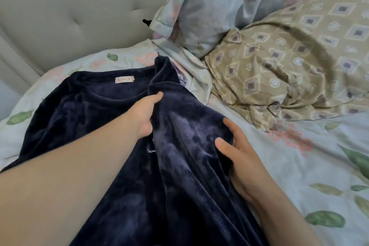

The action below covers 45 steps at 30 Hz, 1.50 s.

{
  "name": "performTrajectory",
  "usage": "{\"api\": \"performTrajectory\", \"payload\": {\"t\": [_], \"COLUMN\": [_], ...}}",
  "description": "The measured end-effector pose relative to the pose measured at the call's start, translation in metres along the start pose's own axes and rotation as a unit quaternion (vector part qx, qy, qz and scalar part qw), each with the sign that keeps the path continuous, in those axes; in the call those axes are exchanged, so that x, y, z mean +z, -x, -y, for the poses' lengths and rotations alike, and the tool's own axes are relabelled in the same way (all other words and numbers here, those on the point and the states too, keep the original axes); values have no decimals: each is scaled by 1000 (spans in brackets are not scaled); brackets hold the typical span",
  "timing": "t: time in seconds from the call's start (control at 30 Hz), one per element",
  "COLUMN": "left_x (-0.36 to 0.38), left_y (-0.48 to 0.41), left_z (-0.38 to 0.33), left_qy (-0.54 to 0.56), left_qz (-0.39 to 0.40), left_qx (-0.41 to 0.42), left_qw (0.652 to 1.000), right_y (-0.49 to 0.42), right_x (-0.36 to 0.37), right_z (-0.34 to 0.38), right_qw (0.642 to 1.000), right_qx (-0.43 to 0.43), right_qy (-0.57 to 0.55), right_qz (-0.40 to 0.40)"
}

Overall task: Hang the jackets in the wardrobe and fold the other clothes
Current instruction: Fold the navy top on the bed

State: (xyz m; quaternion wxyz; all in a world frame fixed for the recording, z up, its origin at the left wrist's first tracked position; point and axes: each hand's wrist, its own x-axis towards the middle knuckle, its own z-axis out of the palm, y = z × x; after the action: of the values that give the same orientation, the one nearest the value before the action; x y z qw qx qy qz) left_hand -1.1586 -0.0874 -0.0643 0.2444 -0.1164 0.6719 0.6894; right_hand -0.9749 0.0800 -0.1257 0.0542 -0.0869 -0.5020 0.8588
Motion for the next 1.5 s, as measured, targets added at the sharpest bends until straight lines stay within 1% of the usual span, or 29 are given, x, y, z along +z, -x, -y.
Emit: {"api": "performTrajectory", "payload": {"t": [0.03,0.1,0.17,0.23,0.3,0.33,0.4,0.43,0.47,0.53,0.6,0.67,0.73,0.77,0.8,0.87,0.97,1.07,1.13,1.2,1.23,1.27,1.3,1.33,1.37,1.4,1.43,1.47,1.5], "left_x": [-5,-16,-25,-36,-49,-54,-61,-63,-63,-62,-64,-62,-53,-47,-42,-37,-38,-38,-34,-31,-29,-28,-28,-28,-29,-30,-30,-30,-30], "left_y": [8,31,54,69,76,80,85,89,94,110,126,142,155,158,159,157,151,156,163,177,187,198,209,222,234,249,263,276,287], "left_z": [10,33,51,58,53,49,46,49,53,64,76,92,114,124,133,143,146,142,137,133,131,129,128,125,125,125,127,133,138], "left_qy": [22,16,-28,-50,-57,-69,-98,-98,-85,-33,3,-10,-56,-71,-71,-56,-73,-62,-49,-47,-50,-58,-81,-119,-158,-194,-223,-242,-264], "left_qz": [23,52,69,79,55,26,-29,-33,-18,32,83,146,183,176,163,155,160,149,114,73,54,35,17,7,9,29,61,91,107], "left_qx": [-6,-11,-20,-9,16,28,41,36,20,-16,-28,-39,-46,-40,-32,-26,-24,-34,-48,-54,-52,-52,-48,-47,-58,-78,-101,-121,-127], "left_qw": [999,998,997,996,997,997,994,994,996,999,996,988,981,981,984,986,984,986,991,995,996,996,995,992,986,978,968,959,950], "right_y": [1,5,7,9,11,12,13,13,12,10,8,4,2,3,3,4,7,14,23,42,58,75,94,115,135,155,173,187,199], "right_x": [-1,-1,0,0,2,4,10,12,14,16,16,14,12,11,9,8,5,15,27,39,45,51,56,60,63,65,66,66,66], "right_z": [1,4,6,9,11,12,9,7,5,5,2,-1,-4,-6,-7,-10,-8,2,13,25,33,40,45,50,51,50,49,47,48], "right_qw": [1000,995,985,981,982,979,972,971,972,977,982,988,994,994,992,979,970,968,965,968,965,952,923,877,828,789,763,754,758], "right_qx": [8,21,24,48,96,120,135,131,124,102,75,58,57,52,41,13,1,28,53,91,93,81,66,54,60,87,126,159,177], "right_qy": [-9,56,141,150,79,51,65,90,115,145,163,138,89,89,114,200,245,247,254,224,232,278,362,460,544,600,630,636,627], "right_qz": [25,80,97,111,140,158,179,175,162,119,61,26,36,43,46,27,-3,-36,-50,-69,-80,-95,-116,-129,-124,-100,-67,-40,-30]}}
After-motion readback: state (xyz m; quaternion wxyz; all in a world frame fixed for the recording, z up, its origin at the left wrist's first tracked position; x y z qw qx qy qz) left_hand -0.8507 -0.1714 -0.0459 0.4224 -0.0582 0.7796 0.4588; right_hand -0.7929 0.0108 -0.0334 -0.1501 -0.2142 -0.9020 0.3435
